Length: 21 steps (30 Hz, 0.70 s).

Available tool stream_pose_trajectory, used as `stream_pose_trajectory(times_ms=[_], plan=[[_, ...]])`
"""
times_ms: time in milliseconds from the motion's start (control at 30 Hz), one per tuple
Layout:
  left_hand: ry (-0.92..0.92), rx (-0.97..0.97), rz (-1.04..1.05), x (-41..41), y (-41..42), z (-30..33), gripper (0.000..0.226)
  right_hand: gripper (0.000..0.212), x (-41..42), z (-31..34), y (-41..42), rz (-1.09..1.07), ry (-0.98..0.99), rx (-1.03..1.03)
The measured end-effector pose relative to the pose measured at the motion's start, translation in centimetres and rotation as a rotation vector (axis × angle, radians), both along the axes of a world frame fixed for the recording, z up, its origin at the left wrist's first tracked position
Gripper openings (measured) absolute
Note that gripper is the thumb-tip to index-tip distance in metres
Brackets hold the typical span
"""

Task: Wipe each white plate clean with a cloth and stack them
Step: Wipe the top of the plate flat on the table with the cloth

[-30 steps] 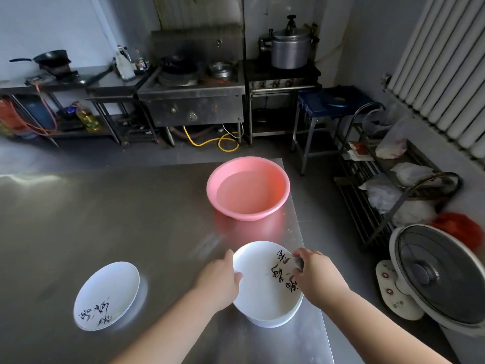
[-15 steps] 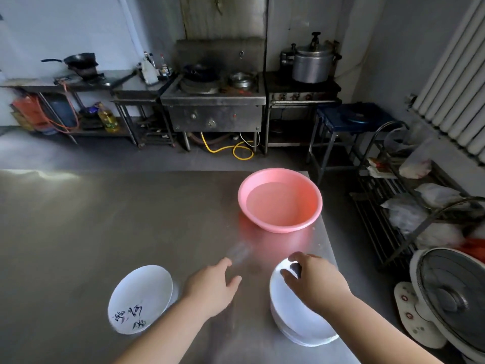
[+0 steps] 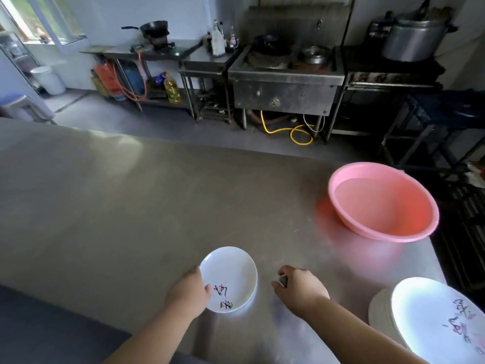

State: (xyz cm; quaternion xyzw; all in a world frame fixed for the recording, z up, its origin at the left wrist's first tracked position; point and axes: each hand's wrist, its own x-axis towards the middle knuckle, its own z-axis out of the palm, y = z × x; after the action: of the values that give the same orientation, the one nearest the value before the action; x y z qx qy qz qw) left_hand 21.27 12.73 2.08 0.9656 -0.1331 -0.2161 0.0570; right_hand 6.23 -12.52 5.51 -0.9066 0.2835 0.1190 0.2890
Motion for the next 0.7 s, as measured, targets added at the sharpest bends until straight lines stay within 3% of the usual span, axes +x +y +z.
stream_pose_trajectory(times_ms=[133, 300, 500, 700], plan=[[0.095, -0.068, -0.024, 1.4, 1.6, -1.7, 0.05, 0.023, 3.3, -2.9, 3.0, -0.008, 0.112, 0.076], [0.087, -0.089, -0.054, 2.2, 2.0, -2.6, 0.041, 0.011, 5.6, -5.3, 5.0, -0.043, 0.149, 0.117], [0.074, -0.129, -0.058, 2.3, 1.9, -3.0, 0.029, 0.018, 6.1, -6.4, 6.7, -0.056, 0.147, -0.005], [0.039, -0.269, -0.026, 3.1, 1.9, -3.3, 0.029, 0.011, 6.4, -6.6, 6.2, -0.175, 0.1, 0.055]])
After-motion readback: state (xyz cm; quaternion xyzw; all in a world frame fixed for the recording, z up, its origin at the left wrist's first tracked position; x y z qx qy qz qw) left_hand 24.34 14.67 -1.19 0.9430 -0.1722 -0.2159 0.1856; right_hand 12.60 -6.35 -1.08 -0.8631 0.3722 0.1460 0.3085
